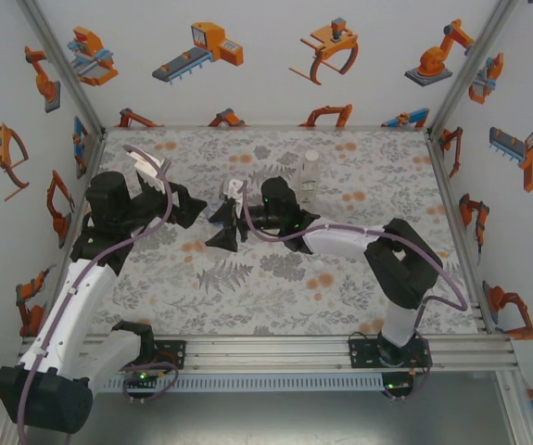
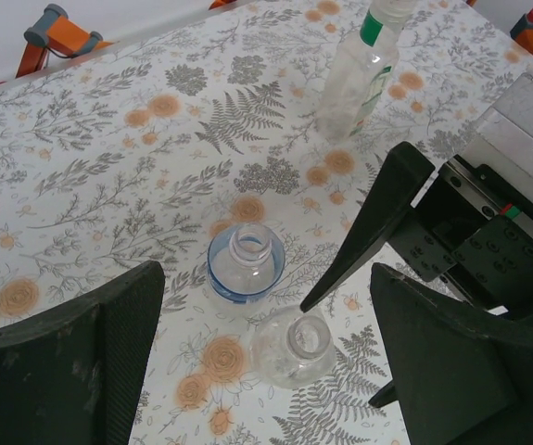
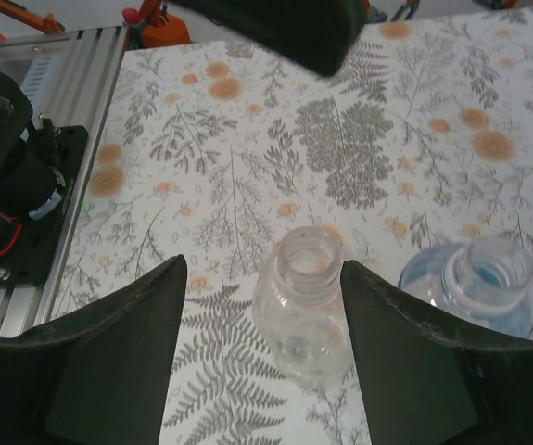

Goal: Screw on the bottle caps

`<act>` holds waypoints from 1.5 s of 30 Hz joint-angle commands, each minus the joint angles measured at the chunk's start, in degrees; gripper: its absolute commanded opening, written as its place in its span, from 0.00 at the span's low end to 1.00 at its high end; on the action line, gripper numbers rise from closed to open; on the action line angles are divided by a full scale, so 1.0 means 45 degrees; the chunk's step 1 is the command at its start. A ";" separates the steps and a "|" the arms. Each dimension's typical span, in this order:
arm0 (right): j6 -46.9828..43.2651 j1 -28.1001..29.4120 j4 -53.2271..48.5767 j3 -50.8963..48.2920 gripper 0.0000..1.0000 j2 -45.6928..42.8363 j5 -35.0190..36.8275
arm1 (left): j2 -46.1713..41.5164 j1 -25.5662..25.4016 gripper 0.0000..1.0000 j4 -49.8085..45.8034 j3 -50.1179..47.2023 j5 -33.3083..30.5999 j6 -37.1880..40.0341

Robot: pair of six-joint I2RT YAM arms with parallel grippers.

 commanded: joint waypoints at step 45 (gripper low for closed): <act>-0.0066 0.0193 0.2405 0.0193 0.65 0.0057 0.0701 | 0.0085 0.0085 0.83 0.0334 -0.0110 0.0306 -0.0085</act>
